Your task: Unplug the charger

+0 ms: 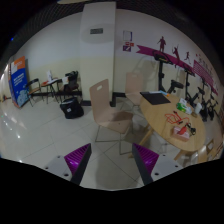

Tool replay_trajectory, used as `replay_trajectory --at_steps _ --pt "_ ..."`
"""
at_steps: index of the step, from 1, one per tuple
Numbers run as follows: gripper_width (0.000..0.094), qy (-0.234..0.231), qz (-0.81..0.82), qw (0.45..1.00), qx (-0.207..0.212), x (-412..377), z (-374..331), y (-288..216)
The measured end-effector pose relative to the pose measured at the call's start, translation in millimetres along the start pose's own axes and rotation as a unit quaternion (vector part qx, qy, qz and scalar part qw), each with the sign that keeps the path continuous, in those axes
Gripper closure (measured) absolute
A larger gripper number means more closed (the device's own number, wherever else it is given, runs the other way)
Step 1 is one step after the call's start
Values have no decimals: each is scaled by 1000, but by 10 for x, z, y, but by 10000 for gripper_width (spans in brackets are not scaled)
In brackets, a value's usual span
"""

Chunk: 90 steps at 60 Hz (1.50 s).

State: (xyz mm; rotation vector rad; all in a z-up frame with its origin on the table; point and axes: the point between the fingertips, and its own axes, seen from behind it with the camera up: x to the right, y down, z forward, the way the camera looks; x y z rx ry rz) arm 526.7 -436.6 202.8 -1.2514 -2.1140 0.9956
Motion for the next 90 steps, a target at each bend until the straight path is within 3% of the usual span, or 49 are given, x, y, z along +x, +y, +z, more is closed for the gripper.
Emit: replay_trajectory --at_steps 16,34,50,70,90 --pt "79 72 50 996 -3 861 -71 54" --pt "76 173 107 979 -10 2332 -198 521" --pt "83 227 127 965 6 3194 -11 784" --pt "78 242 142 958 56 4079 839 742" --pt "75 220 143 958 116 4870 1925 429"
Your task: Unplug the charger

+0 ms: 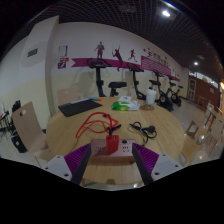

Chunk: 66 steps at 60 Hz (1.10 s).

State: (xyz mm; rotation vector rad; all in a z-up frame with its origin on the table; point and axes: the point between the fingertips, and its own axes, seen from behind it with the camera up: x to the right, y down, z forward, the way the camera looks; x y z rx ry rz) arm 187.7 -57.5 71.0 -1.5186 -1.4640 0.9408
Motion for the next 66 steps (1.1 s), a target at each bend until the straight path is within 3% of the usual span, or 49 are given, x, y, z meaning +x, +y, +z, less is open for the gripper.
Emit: replay_trajectory --at_steps 19,28,30,36,40,44,49,52,61,66 --pt "88 -24 2 1000 -4 -34 929 14" --pt "158 -31 5 1000 0 -62 1078 -6" --pt "207 -33 3 999 2 -76 1090 -6" --pt "628 -18 -6 1000 5 -6 1122 5" --pt "689 -28 -2 1000 -4 -45 1144 12" --pt "718 -38 18 999 -23 -34 1087 -3" --pt "723 -20 23 997 73 213 786 -920" --pt "727 -16 44 995 86 347 688 -1312" --pt "726 15 41 998 45 1006 688 -1660" --pt "725 30 17 999 -11 1380 733 -1324"
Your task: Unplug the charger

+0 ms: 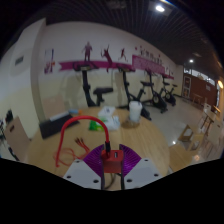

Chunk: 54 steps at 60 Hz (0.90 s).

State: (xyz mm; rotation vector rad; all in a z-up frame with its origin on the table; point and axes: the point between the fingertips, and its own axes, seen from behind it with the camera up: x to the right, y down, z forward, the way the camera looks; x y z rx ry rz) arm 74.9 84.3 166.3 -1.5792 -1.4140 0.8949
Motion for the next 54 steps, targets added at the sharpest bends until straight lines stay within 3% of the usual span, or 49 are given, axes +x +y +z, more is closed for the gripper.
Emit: replay_trajectory --at_steps 10,17,22,28,30,34,54 --pt "700 32 -20 987 -155 570 393 1031" --pt "659 37 -32 974 -222 732 528 1543" --pt "559 30 -28 968 -247 749 632 1709" --pt "51 44 -24 970 -238 816 517 1601" --pt "117 50 -25 972 -230 840 469 1539" --pt "64 55 -25 975 -212 842 305 1388" --pt "79 16 -4 992 -128 216 -1942 610"
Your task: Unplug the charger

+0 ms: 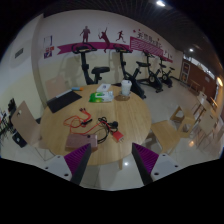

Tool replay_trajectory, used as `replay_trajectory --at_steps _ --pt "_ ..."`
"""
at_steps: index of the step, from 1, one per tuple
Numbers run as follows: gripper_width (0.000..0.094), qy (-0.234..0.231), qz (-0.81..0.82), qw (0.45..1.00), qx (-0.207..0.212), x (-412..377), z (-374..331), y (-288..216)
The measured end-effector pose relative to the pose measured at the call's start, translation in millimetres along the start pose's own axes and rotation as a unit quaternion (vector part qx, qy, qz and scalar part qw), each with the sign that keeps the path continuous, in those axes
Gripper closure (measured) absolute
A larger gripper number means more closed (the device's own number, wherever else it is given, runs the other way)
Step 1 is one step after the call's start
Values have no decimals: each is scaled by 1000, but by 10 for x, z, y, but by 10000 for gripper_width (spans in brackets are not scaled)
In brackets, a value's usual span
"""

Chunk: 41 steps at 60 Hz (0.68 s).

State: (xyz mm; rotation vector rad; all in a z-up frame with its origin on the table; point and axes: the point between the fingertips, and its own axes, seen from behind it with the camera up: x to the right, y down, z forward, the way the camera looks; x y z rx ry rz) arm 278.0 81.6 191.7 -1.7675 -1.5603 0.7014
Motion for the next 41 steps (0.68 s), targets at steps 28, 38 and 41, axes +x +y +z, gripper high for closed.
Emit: replay_trajectory --at_steps 28,38,41 --pt "78 52 24 998 20 -275 -2039 762" --pt "80 55 19 998 23 -302 -2181 827" --pt "80 47 18 998 24 -332 -2185 828"
